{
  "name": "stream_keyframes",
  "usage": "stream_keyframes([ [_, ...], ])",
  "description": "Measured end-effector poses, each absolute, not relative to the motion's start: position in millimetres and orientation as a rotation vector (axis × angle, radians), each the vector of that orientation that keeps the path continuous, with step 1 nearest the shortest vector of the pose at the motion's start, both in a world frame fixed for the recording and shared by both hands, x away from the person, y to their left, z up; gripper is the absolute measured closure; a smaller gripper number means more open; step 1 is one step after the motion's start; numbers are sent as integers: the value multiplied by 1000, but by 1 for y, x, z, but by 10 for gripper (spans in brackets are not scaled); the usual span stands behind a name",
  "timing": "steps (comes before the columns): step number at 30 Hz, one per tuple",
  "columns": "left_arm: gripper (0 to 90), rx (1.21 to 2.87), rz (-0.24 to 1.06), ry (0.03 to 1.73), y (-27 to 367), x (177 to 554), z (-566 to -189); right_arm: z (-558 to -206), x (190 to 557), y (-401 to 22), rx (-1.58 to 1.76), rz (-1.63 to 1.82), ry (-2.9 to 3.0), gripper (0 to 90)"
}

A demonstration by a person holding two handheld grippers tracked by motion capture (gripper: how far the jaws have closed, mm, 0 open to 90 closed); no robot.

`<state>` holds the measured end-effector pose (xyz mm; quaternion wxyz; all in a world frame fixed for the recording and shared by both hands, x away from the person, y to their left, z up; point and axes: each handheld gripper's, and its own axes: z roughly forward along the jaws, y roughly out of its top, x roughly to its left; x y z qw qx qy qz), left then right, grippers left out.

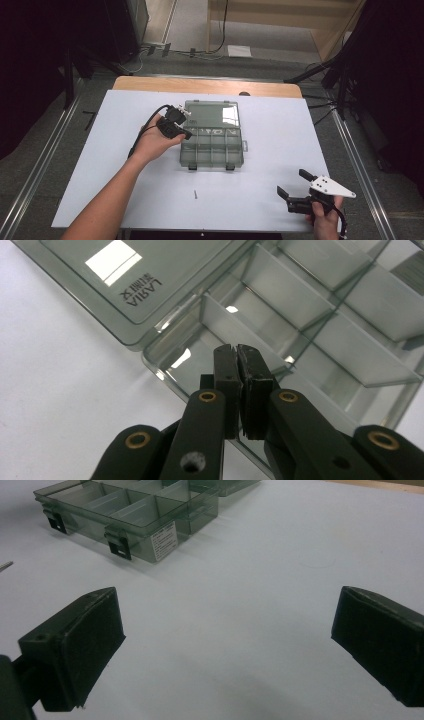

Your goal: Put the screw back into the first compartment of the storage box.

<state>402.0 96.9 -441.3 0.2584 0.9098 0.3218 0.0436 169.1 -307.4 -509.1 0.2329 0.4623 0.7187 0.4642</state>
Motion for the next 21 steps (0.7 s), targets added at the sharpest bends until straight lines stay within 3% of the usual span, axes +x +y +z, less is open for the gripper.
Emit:
stream_keyframes([
  [4, 877, 2448, 108, 887, 97, 403, -441, -509, 170, -308, 1266, 1275, 1972, 8],
  [6, 778, 2434, 82, 895, 98, 403, -441, -509, 169, -308, 1272, 1274, 1973, 8],
  [11, 633, 2406, 56, 898, 99, 401, -436, -509, 169, -308, 1270, 1274, 1972, 8],
  [17, 509, 2393, 16, 889, 101, 394, -434, -509, 169, -308, 1267, 1273, 1973, 8],
  [21, 504, 2399, -10, 877, 101, 389, -433, -509, 169, -307, 1272, 1274, 1974, 8],
])
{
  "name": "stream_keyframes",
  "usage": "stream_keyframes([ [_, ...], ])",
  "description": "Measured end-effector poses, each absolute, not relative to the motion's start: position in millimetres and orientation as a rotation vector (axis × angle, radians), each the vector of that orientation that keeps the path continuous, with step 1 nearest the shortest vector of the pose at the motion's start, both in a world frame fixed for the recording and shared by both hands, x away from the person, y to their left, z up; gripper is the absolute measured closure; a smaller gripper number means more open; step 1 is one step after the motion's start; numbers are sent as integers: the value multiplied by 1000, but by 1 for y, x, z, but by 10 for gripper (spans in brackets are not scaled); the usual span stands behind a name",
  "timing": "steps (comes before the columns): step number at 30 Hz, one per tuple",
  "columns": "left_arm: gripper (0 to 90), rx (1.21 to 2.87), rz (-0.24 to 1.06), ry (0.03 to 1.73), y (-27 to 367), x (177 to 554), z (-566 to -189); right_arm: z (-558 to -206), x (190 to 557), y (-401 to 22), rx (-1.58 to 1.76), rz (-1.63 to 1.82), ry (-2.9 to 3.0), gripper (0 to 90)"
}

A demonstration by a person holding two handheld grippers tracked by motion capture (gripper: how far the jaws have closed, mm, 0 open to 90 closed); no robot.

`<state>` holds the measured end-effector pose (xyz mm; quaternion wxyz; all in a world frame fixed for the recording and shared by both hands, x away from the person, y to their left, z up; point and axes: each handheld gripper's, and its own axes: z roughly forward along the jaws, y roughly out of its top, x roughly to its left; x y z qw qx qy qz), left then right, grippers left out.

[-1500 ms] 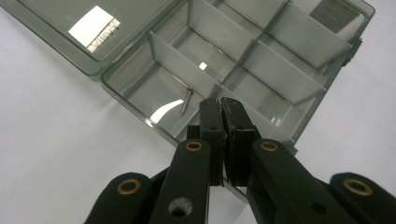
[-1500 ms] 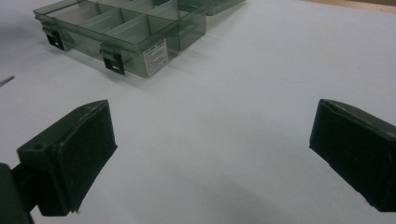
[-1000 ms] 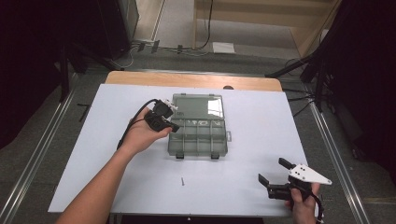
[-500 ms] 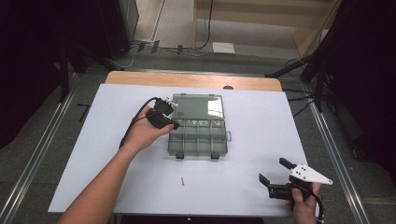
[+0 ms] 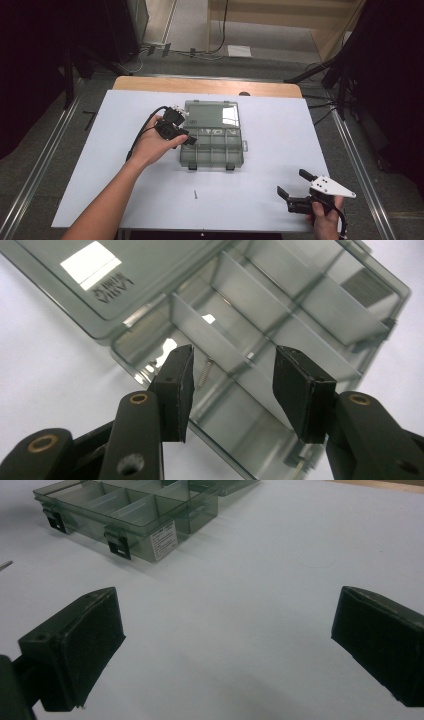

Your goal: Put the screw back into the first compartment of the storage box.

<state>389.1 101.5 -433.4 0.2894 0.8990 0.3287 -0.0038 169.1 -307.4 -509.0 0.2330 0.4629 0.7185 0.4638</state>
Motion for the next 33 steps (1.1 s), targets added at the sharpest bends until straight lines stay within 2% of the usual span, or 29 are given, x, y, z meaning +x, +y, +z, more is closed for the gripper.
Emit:
stream_keyframes([
  [1, 504, 2394, -11, 878, 102, 387, -433, -509, 169, -307, 1269, 1274, 1977, 8],
  [3, 434, 2402, -28, 870, 101, 385, -432, -509, 169, -307, 1264, 1276, 1977, 9],
  [7, 431, 2397, -14, 856, 102, 378, -428, -509, 169, -307, 1263, 1273, 1977, 8],
  [9, 380, 2395, -30, 856, 102, 375, -428, -509, 169, -307, 1263, 1278, 1978, 8],
  [13, 377, 2400, -22, 850, 102, 368, -427, -509, 169, -307, 1259, 1277, 1977, 9],
  [14, 323, 2392, -24, 861, 102, 367, -427, -509, 169, -307, 1260, 1276, 1977, 9],
  [20, 269, 2408, -12, 846, 99, 357, -426, -509, 169, -307, 1260, 1275, 1976, 8],
  [25, 142, 2419, 4, 840, 96, 348, -425, -509, 169, -307, 1263, 1274, 1982, 8],
  [31, 76, 2428, 4, 823, 94, 340, -422, -509, 169, -306, 1265, 1269, 1986, 8],
  [33, 11, 2439, -14, 822, 94, 338, -422, -509, 169, -306, 1262, 1271, 1982, 9],
])
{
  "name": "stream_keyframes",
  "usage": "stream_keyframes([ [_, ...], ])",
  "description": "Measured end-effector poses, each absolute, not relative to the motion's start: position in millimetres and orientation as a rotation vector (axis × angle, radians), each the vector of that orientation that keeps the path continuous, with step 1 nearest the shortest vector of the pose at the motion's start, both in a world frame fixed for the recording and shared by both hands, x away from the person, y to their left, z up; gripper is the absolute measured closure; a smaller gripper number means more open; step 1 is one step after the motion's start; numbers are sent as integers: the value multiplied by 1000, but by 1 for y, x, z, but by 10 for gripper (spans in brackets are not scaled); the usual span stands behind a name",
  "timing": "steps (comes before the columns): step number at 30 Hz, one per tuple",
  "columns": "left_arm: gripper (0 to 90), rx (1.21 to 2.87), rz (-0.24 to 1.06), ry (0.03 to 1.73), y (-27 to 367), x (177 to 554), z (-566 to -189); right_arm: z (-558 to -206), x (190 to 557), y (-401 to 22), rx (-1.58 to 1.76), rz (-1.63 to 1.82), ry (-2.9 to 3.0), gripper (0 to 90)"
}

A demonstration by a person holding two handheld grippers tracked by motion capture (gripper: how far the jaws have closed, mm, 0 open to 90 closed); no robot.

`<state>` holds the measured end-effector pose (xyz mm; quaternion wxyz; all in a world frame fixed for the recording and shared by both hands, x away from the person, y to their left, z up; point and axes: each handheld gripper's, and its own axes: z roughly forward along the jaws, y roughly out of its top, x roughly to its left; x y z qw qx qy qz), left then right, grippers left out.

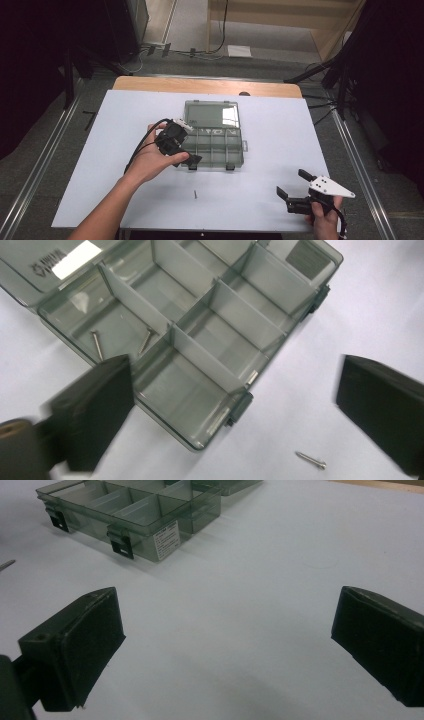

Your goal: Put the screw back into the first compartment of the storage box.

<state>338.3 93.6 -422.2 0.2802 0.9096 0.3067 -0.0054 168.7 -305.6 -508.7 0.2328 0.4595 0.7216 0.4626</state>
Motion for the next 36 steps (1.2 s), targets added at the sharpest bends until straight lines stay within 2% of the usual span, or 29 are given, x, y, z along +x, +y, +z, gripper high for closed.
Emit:
stream_keyframes([
  [13, 0, 2519, -6, 769, 84, 307, -434, -509, 169, -306, 1262, 1269, 1986, 9],
  [25, 0, 2526, -11, 730, 81, 283, -440, -509, 169, -305, 1258, 1272, 1983, 9],
  [29, 89, 2516, -9, 716, 83, 275, -441, -509, 168, -305, 1263, 1273, 1983, 9],
  [30, 161, 2519, -1, 703, 84, 274, -441, -509, 168, -305, 1262, 1272, 1984, 8],
  [36, 387, 2530, -10, 698, 86, 267, -448, -509, 169, -305, 1256, 1270, 1986, 8],
])
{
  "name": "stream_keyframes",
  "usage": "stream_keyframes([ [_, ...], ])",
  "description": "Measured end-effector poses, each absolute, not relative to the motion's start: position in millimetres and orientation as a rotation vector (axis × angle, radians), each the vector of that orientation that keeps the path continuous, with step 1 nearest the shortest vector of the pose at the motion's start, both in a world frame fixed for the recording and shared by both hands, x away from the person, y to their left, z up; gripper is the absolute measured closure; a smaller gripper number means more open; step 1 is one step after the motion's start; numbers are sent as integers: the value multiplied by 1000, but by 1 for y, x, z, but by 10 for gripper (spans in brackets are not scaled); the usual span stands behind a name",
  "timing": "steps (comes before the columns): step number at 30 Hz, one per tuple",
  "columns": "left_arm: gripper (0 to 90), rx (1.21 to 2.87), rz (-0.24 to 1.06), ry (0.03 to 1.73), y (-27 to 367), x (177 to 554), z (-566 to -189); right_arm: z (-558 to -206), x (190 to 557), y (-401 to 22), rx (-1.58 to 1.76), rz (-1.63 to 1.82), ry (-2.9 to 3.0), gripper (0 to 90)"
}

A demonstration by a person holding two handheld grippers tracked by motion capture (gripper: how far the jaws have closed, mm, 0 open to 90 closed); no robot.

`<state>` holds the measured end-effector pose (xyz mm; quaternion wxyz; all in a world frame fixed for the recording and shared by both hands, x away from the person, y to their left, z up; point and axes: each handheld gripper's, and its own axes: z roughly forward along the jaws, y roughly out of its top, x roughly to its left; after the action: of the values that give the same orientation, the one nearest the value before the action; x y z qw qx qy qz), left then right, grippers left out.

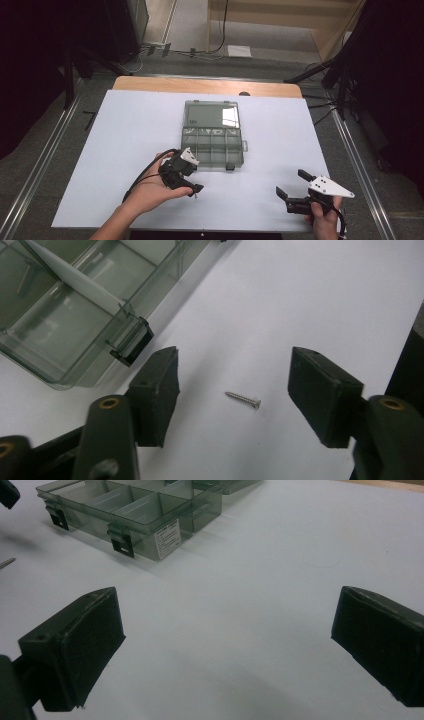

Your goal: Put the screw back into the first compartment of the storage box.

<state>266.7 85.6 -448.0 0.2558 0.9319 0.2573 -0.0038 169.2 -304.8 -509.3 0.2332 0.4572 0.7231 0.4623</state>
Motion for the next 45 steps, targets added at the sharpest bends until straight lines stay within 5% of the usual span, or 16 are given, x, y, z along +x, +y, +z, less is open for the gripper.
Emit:
stream_keyframes([
  [9, 685, 2573, -88, 755, 86, 263, -465, -509, 169, -304, 1262, 1269, 1987, 8],
  [25, 692, 2612, -99, 783, 73, 257, -478, -510, 169, -306, 1263, 1263, 1985, 8],
  [32, 853, 2643, -9, 773, 73, 255, -479, -510, 169, -305, 1264, 1260, 1986, 9],
  [45, 881, 2635, -1, 740, 75, 253, -480, -510, 169, -305, 1266, 1259, 1987, 9],
])
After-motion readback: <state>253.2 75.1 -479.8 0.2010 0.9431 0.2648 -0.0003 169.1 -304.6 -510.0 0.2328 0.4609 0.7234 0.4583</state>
